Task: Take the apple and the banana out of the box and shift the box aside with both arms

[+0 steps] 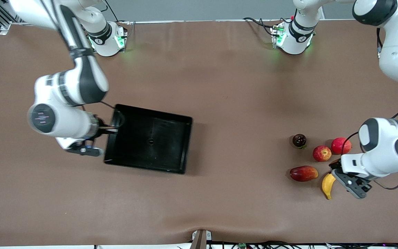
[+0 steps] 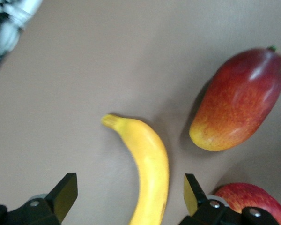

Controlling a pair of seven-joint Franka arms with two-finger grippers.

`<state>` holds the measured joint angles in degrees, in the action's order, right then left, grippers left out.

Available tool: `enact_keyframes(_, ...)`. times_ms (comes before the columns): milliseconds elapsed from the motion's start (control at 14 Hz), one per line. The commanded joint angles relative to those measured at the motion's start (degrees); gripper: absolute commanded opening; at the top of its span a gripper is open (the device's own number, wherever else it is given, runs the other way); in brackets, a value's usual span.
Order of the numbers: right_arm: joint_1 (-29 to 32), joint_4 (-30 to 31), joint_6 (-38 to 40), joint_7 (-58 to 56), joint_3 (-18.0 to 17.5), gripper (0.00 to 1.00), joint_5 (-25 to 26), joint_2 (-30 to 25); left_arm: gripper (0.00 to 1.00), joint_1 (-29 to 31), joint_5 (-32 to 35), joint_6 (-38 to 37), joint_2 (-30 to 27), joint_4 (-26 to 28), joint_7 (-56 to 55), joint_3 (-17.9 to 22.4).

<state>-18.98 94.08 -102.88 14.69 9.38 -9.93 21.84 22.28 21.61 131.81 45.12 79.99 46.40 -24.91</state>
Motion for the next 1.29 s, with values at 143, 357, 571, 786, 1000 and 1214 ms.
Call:
enact_keyframes(143,11.49,3.66,1.54,-14.66,-1.21,0.00,0.00,-4.17,1.00,0.14,-3.49,-6.63,-8.37,2.45,-4.02,-1.09)
enact_keyframes(357,18.00,3.92,1.54,-23.19,-1.21,0.00,0.44,-3.65,1.00,0.05,-3.85,-16.29,-13.81,2.80,-16.56,-3.73)
enact_keyframes(571,22.22,5.15,0.92,-28.56,-1.21,0.00,0.88,-3.64,1.00,0.05,-3.85,-25.44,-18.48,2.80,-28.08,-7.16)
enact_keyframes(786,26.62,5.85,-1.88,-35.66,-1.21,0.00,2.37,-3.21,1.00,0.22,-4.55,-29.41,-24.18,4.11,-33.99,-8.48)
enact_keyframes(1000,31.62,7.51,-4.78,-42.18,-1.21,0.00,2.38,-1.28,1.00,0.75,-10.61,-34.24,-30.42,3.95,-37.86,-8.31)
enact_keyframes(1214,34.71,15.85,-13.91,-46.24,-1.38,0.00,1.68,-1.53,1.00,0.84,-11.41,-36.53,-34.83,3.77,-40.85,-8.22)
